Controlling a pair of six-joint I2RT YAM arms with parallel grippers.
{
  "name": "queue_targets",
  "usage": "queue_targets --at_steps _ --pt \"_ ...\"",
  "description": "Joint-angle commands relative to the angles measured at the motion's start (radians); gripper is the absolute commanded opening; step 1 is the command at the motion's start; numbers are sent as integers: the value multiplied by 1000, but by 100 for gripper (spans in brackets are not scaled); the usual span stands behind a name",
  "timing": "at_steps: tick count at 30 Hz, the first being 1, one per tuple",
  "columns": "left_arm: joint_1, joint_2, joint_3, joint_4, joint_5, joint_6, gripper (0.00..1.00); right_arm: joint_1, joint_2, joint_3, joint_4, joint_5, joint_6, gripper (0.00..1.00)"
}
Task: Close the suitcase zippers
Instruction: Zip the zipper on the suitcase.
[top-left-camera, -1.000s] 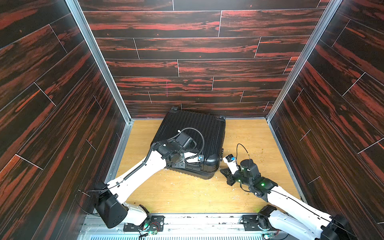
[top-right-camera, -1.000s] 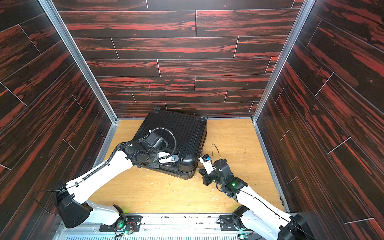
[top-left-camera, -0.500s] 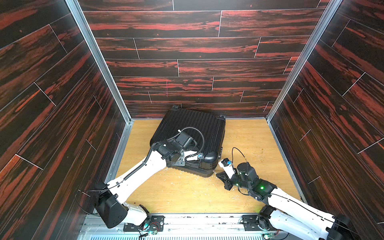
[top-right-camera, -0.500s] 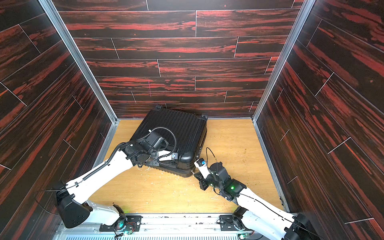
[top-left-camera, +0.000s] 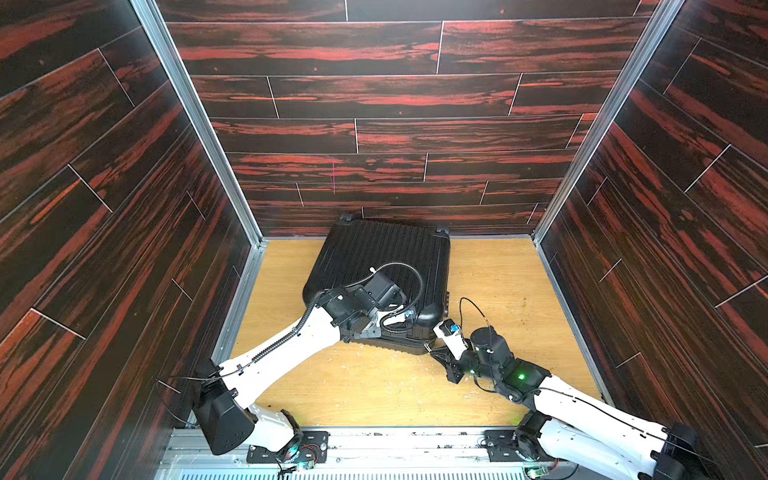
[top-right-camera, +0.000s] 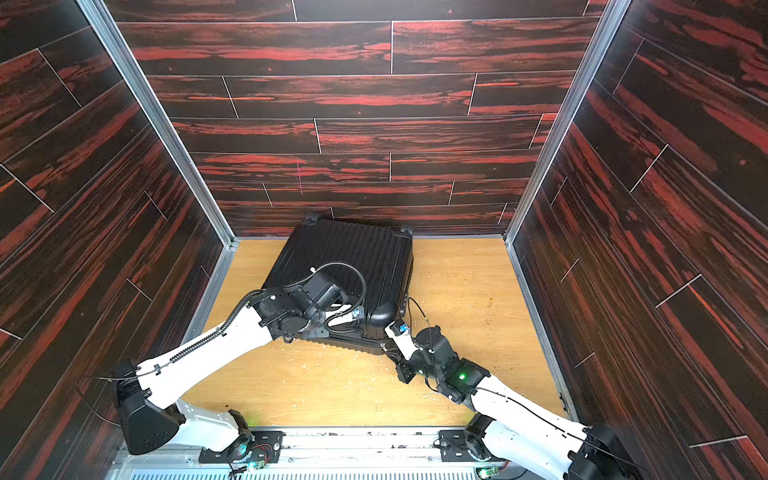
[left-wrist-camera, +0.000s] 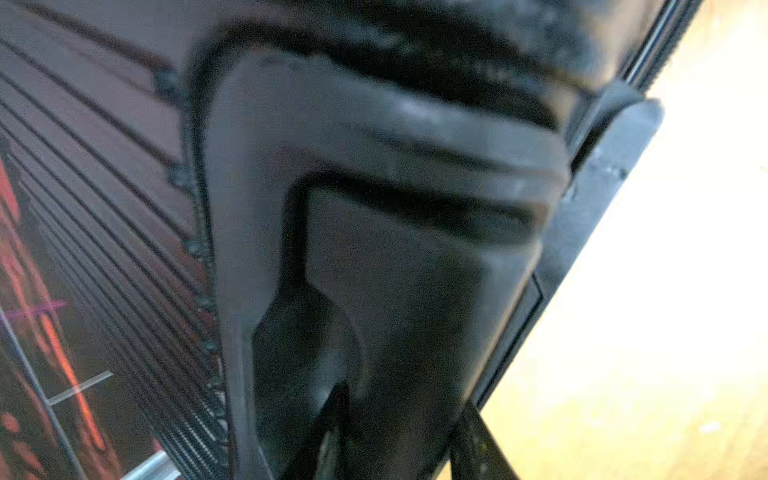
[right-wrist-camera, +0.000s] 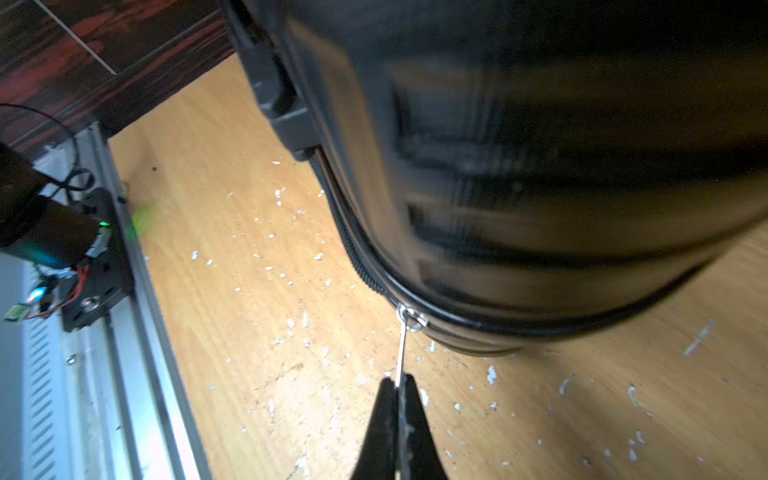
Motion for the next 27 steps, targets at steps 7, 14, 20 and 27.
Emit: queue_targets --at_steps 7,14,20,27 --pt "-38 12 36 261 62 -556 11 41 8 -10 155 -99 -17 0" --pt "-40 49 91 226 -39 -607 10 46 14 -11 137 -28 -13 0" --pt "-40 42 86 185 12 -584 10 44 75 -2 168 56 48 0" --pt "-39 25 66 172 42 -564 13 28 153 22 209 34 82 0"
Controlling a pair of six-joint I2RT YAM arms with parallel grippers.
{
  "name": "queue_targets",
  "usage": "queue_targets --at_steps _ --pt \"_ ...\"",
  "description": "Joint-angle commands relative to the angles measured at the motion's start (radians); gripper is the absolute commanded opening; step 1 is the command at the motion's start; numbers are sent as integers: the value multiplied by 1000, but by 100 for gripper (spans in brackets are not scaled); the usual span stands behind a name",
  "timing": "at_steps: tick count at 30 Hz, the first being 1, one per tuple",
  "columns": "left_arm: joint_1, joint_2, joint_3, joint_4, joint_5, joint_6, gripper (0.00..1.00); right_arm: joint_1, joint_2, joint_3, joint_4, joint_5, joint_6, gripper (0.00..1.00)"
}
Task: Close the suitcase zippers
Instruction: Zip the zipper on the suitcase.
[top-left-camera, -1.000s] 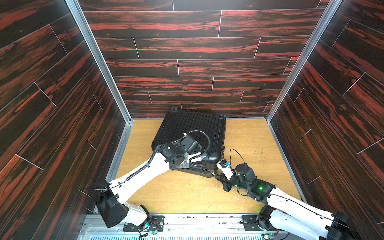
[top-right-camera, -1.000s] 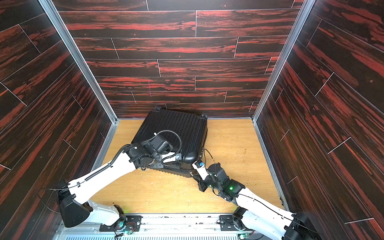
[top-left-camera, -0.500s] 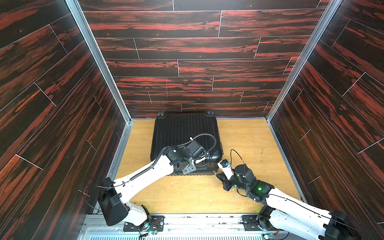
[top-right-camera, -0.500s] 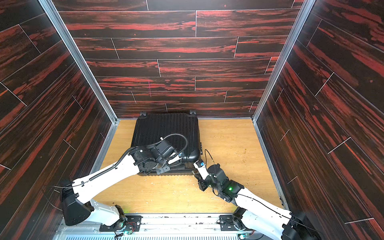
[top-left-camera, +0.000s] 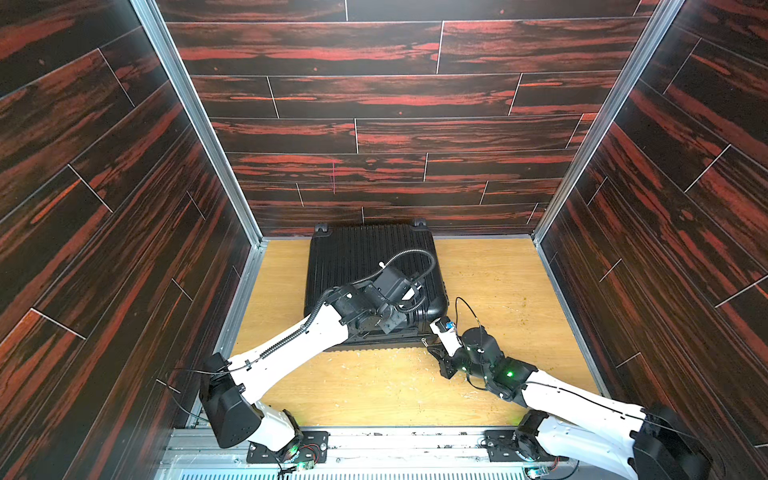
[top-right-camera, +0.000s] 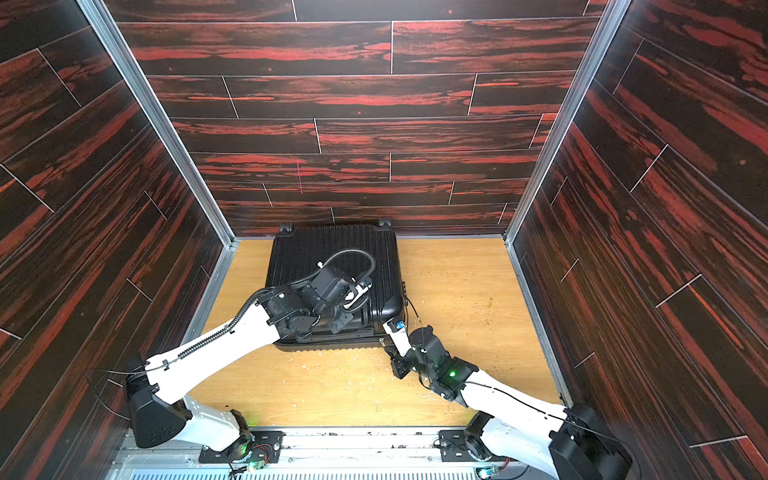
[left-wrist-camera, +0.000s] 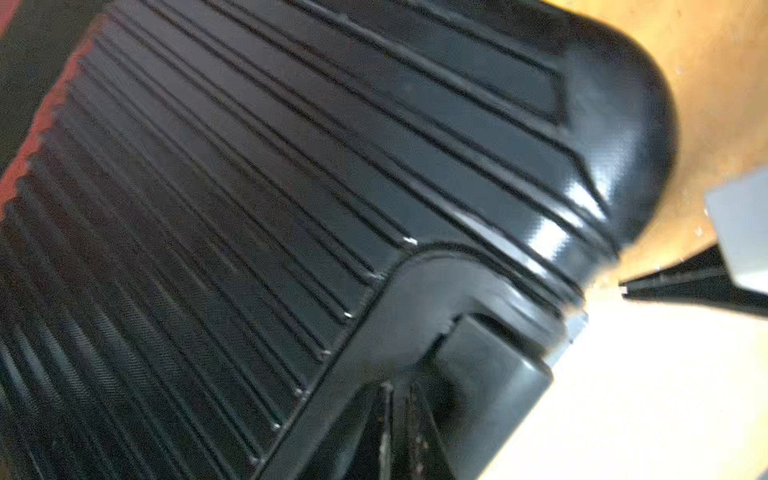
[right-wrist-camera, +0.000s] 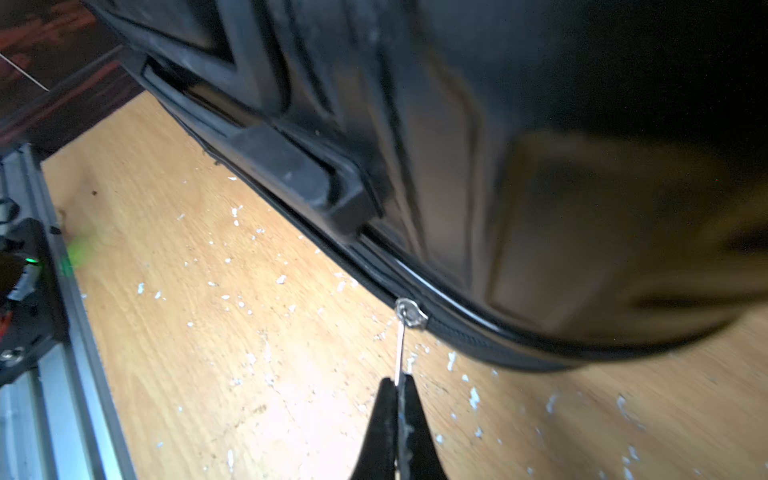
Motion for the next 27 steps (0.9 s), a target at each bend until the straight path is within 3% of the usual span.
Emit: queue_targets --at_steps 1,5,9,12,14,20,27 --pt "1 -29 -1 9 -20 -15 15 6 23 35 63 -56 29 0" --pt "3 -50 -19 -30 -35 8 25 2 25 31 62 -23 44 0" --pt "8 -79 -36 -112 80 73 45 -2 23 30 46 -19 40 0" --pt "46 -106 -51 -153 212 121 52 -3 23 30 41 -19 39 0" --pt "72 -115 -61 -169 279 159 53 -4 26 30 45 -26 40 0" --pt "118 -108 -86 -158 332 234 54 -5 59 48 54 -43 56 2" --pt "119 -120 -143 -131 373 336 54 -5 100 65 82 -44 89 13"
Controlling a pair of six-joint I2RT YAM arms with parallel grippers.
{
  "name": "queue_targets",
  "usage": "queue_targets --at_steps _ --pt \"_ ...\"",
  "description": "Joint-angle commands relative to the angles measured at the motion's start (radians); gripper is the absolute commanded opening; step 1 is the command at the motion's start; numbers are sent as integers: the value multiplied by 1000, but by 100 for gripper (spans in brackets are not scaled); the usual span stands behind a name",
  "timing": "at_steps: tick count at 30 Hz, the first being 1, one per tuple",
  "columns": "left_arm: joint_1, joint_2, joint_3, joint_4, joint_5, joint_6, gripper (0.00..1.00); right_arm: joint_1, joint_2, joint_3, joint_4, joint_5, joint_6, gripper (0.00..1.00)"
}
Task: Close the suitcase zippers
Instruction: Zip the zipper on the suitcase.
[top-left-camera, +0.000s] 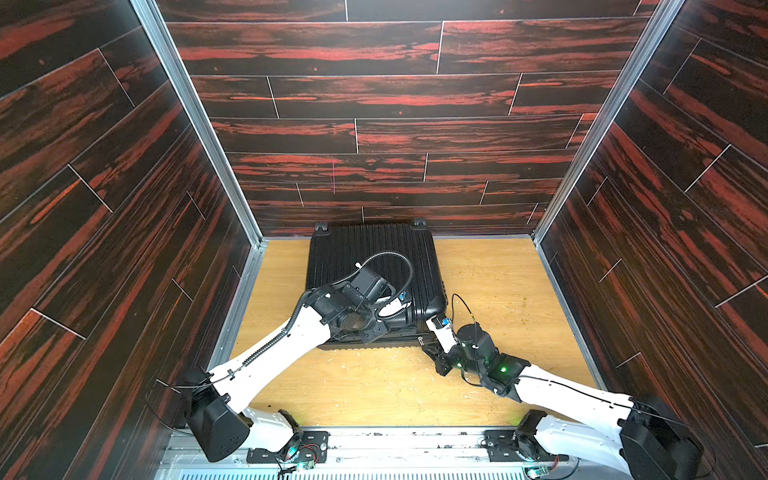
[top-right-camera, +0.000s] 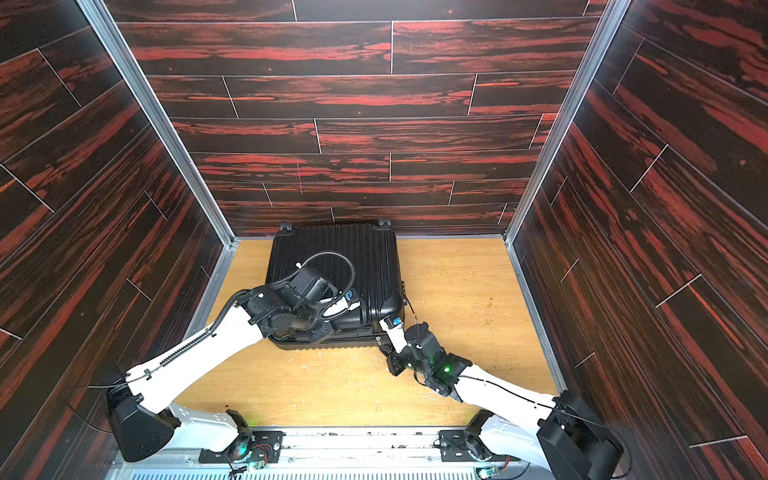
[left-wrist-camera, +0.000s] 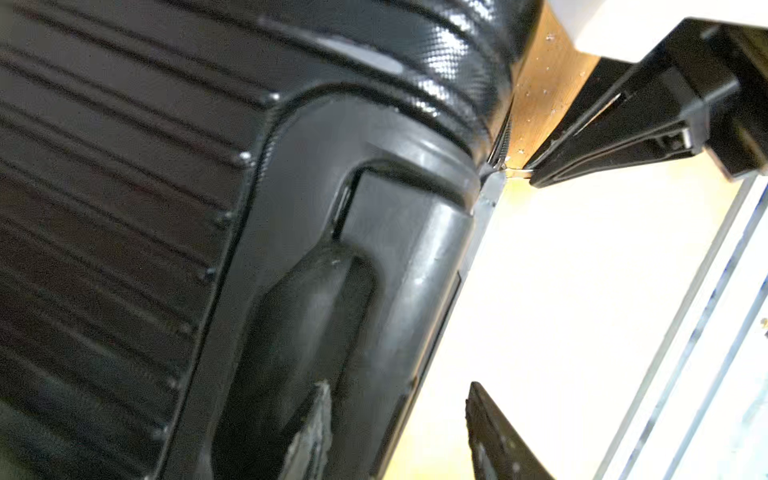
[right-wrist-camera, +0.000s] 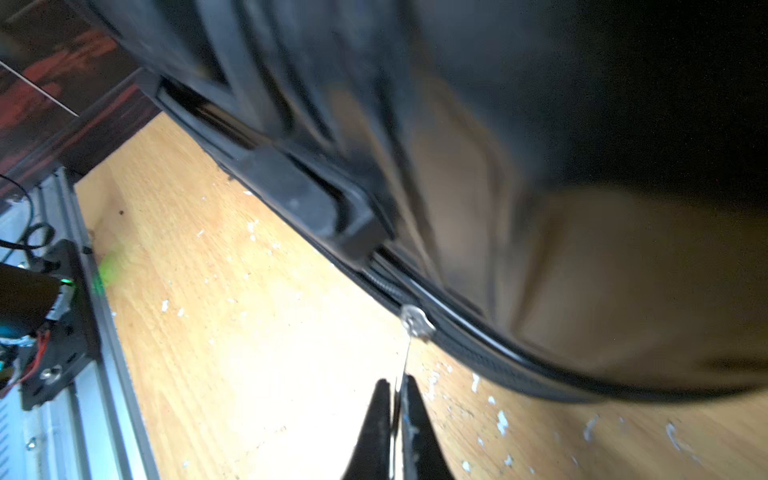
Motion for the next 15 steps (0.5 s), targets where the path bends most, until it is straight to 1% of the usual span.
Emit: queue_targets --at_steps 1,6,11,15 --pt "-2 -27 -36 -25 58 75 54 0 33 35 40 -10 35 13" --pt "-2 -28 -65 12 18 88 53 0 66 44 58 -7 54 19" --pt "-2 -26 -66 11 6 93 53 0 89 44 55 -1 66 19" --pt "-2 -30 -68 16 -11 94 53 0 81 24 48 5 83 22"
